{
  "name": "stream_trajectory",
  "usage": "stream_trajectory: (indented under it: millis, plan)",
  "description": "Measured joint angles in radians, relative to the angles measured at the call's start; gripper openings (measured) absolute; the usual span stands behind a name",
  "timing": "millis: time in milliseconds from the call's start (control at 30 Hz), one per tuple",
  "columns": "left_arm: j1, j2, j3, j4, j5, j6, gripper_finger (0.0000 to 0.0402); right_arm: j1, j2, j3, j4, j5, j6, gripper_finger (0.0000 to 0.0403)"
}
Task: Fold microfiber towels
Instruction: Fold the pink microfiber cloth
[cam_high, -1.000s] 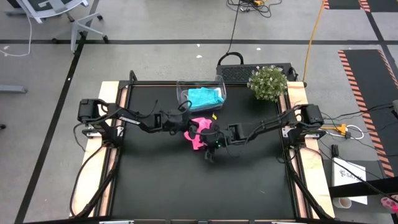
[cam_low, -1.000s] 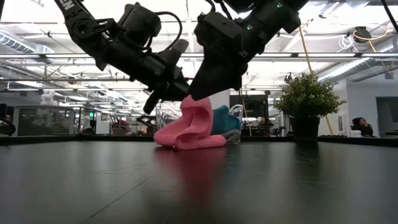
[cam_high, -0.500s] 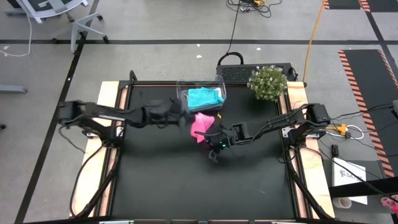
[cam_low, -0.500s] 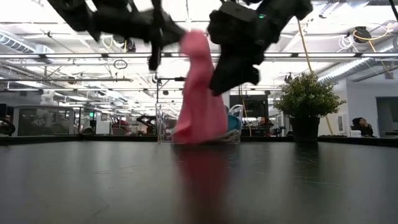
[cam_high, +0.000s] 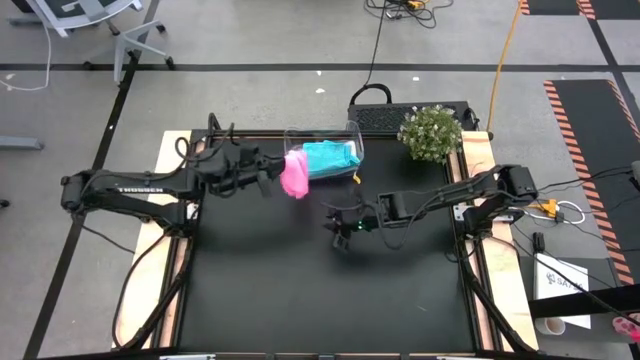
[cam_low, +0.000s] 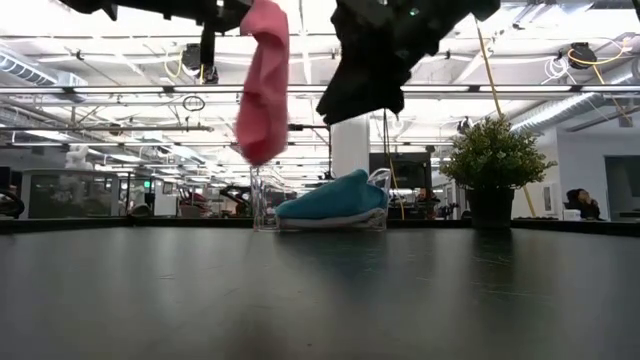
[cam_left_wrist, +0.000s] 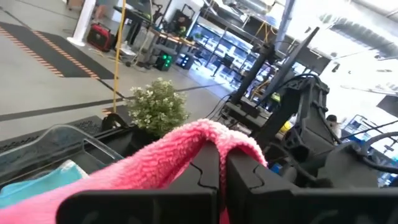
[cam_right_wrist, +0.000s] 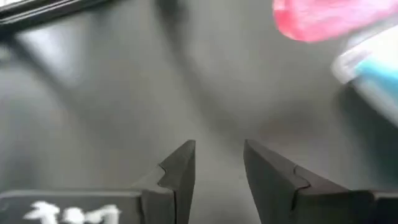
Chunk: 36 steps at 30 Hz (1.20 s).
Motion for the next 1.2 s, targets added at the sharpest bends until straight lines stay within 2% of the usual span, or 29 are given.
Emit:
stream_trajectory:
  millis: [133,300,500,733,933,1200]
  plan:
    - [0.0,0.028,0.0,-0.001,-0.018,-0.009,0.0002,-0.008,0.005,0.0,0.102,0.135,-0.058,0.0129]
    - [0.001,0.058,0.0,0.0,-0.04,-0.021,0.0004,-0.015,0.005,0.0,0.211,0.174,-0.165,0.0129]
    - [0.001,0.074,-0.001,0.001,-0.048,-0.022,0.0006,-0.015,0.006,0.0,0.221,0.249,-0.201,0.0129]
    - [0.001,0.074,-0.001,0.004,-0.048,-0.019,0.0005,-0.044,0.006,0.0,0.238,0.249,-0.21,0.0129]
    - [0.001,0.074,-0.001,0.003,-0.048,-0.003,0.0004,-0.06,0.006,0.0,0.345,0.241,-0.185,0.0129]
    - [0.008,0.074,-0.001,0.002,-0.07,0.013,0.0006,-0.035,0.006,0.0,0.327,0.135,-0.134,0.0129]
